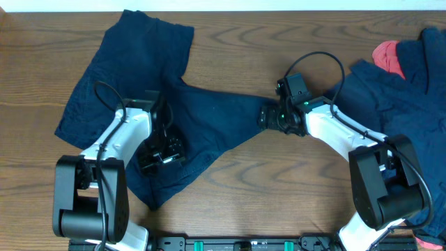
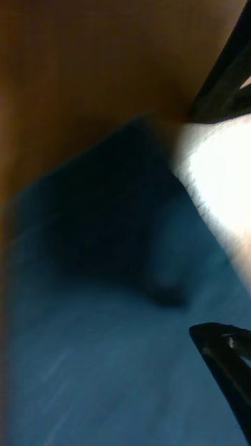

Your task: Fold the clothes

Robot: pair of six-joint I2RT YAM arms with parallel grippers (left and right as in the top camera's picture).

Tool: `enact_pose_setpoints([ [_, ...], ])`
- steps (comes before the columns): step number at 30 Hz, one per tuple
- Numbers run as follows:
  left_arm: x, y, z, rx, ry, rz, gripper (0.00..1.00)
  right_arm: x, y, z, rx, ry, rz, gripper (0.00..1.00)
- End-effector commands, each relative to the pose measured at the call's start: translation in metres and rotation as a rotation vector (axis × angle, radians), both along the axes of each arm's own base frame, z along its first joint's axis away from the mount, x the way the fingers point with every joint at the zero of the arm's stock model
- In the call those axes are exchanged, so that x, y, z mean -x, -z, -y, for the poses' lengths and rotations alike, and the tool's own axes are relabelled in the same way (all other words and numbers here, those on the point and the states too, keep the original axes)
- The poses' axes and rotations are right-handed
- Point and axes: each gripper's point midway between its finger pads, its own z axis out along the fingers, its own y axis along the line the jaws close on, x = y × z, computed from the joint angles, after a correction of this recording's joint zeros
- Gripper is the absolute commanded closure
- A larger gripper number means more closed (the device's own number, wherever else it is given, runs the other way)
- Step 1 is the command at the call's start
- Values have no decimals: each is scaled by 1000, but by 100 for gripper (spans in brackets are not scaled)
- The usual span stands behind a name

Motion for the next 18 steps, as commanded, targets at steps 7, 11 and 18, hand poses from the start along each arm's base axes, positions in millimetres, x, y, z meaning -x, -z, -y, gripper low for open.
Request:
enact_pose_setpoints([
  [7, 24, 24, -4, -9, 19, -31, 22, -14, 23, -12, -82, 35, -5, 54],
  [11, 31, 33, -4, -9, 19, -30, 22, -24, 15, 7, -53, 87, 24, 99],
  [18, 48, 44, -6, -14, 11, -61, 27, -21, -67, 56, -92, 155, 105, 99],
])
